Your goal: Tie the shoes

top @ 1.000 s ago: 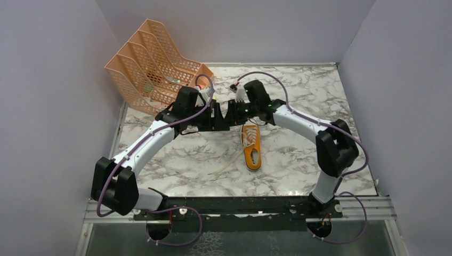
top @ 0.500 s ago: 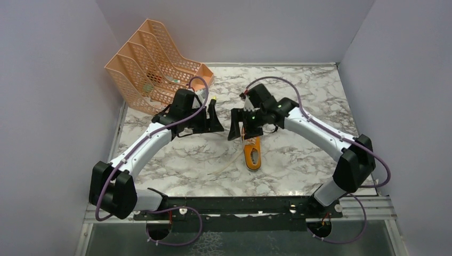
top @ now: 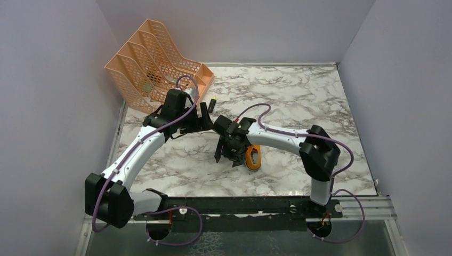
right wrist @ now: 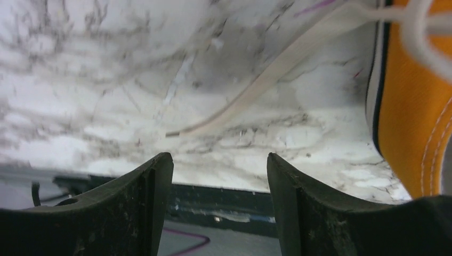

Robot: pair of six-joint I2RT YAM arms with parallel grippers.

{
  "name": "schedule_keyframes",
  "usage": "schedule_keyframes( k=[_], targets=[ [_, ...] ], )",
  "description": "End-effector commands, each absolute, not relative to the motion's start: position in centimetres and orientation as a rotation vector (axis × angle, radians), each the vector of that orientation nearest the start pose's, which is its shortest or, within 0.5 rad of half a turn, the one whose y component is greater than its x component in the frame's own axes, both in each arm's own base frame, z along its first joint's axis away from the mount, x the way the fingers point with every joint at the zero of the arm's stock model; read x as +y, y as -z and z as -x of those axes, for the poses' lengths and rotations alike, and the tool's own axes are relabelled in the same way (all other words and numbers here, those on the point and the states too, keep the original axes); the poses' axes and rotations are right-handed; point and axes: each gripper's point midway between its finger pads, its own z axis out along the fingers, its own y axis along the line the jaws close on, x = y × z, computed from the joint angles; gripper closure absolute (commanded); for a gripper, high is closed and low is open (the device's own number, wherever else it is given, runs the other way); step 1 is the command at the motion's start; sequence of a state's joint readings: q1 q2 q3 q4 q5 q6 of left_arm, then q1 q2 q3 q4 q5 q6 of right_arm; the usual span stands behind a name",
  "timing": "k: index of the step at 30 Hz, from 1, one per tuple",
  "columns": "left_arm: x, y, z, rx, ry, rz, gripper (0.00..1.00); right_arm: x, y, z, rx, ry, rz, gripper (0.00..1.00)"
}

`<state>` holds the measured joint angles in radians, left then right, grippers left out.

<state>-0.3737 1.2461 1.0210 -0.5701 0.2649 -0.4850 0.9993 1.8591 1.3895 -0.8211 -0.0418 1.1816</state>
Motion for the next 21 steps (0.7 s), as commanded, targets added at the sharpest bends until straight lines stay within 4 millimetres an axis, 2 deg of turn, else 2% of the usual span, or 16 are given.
schedule_keyframes(
  k=[1,7,12,16,17,19,20,21],
  targets=[
    [-18.2,-19.9,-27.8,2.370,0.752,-0.043,0.14,34.6,-4.9,-20.1,2.900,-0.219,-0.550,0.31],
    [-18.3,-21.0,-27.1,2.327,0.783,-0.091,0.14,33.9,-1.7,-20.2,2.900,-0.101,-0.636,0.40],
    [-18.3,-21.5,-27.1,2.305,0.778,-0.139,0.14,32.3,0.2,-20.0,2.878,-0.009,-0.683,0.60],
    [-18.4,-21.1,-27.7,2.316,0.762,-0.151,0.14,31.6,1.5,-19.9,2.869,-0.044,-0.586,0.88],
    [-18.5,-21.0,-27.9,2.322,0.761,-0.158,0.14,31.7,1.1,-20.2,2.867,-0.051,-0.534,0.96],
    [-18.9,-20.5,-28.5,2.332,0.762,-0.181,0.14,32.2,-0.8,-20.8,2.856,-0.120,-0.372,0.99],
    [-19.1,-20.1,-28.9,2.344,0.756,-0.187,0.14,32.3,-2.3,-21.0,2.848,-0.168,-0.282,0.99],
    [-19.3,-19.7,-29.2,2.357,0.753,-0.197,0.14,32.5,-4.9,-21.4,2.816,-0.259,-0.185,1.00]
  ],
)
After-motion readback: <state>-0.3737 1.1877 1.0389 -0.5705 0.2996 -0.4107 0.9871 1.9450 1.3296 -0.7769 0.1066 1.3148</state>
